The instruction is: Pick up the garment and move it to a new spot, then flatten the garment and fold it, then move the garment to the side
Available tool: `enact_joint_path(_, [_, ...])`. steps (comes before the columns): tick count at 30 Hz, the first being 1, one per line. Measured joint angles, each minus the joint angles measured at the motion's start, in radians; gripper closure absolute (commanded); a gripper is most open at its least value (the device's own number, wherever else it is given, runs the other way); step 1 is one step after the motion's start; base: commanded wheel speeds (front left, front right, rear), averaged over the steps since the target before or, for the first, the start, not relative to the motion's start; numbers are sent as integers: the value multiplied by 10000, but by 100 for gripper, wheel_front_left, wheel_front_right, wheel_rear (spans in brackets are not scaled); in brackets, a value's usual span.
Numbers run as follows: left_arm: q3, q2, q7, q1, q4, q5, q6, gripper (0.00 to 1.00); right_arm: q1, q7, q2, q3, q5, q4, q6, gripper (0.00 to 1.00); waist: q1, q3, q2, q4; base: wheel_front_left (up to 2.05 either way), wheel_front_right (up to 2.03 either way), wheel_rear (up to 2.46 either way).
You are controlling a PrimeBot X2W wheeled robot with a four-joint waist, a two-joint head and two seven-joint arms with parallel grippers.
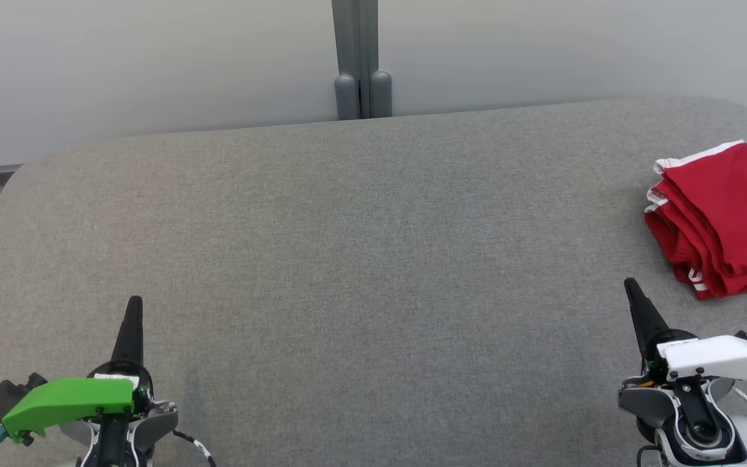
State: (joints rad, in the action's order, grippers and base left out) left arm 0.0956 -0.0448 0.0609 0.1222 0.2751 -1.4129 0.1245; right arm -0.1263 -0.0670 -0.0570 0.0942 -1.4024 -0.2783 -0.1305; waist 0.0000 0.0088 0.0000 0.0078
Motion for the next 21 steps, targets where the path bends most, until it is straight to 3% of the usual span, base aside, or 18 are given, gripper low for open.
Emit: enact_joint_path(21, [125,-13,407,-55,-209,-1461,29,100,105,-368,52,148,-1530,242,2,100,0,-42,0,-57,0,0,0])
